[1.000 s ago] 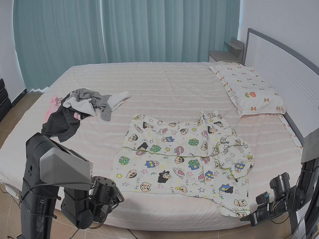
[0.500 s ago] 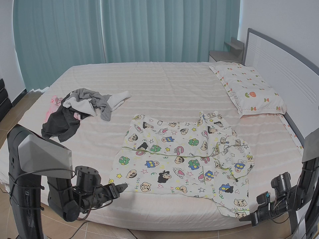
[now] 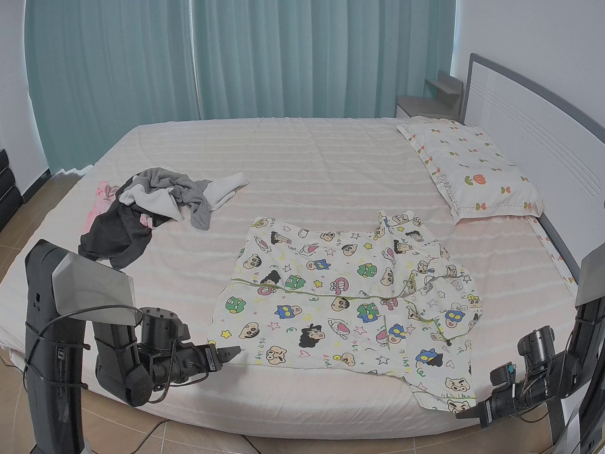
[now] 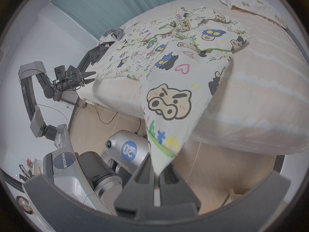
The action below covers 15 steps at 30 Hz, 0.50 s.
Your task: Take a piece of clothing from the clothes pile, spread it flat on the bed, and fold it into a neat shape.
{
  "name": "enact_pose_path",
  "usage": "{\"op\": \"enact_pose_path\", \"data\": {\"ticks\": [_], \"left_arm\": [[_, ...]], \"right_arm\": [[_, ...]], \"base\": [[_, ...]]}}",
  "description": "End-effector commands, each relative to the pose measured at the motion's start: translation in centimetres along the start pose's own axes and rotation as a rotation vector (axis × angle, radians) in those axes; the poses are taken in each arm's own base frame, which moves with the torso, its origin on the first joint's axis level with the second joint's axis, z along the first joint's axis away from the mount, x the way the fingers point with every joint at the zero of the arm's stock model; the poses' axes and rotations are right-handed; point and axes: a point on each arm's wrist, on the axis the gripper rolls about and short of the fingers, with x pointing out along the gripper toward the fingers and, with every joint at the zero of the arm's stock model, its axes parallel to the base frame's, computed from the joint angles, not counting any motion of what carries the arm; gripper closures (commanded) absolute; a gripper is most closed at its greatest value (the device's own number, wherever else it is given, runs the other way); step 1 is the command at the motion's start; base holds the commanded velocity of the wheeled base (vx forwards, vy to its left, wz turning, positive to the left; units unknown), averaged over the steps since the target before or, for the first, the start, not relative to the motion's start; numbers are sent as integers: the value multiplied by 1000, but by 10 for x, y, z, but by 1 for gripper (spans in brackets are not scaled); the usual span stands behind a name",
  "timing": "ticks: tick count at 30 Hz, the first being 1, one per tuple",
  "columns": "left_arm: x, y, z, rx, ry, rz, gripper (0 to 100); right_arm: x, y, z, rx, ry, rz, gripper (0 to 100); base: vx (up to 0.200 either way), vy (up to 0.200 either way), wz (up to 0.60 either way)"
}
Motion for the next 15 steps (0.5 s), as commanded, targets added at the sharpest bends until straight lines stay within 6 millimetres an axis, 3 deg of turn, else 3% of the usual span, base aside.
{"op": "enact_pose_path", "data": {"ticks": [1,11,12,15], "left_arm": [[12,2,-1,0,0,-1,0],[27,-10,1,23,38,-8,0],[27,-10,1,23,41,-7,100],[26,-10,1,20,39,-1,100]], "right_arm": [[-2,1,-4,8,12,1,100],[-2,0,-4,10,4,-1,100],[-2,0,-4,11,6,-2,100],[-2,0,-4,11,6,-2,100]], "base": [[0,0,0],[0,0,0],[0,0,0],[0,0,0]]}}
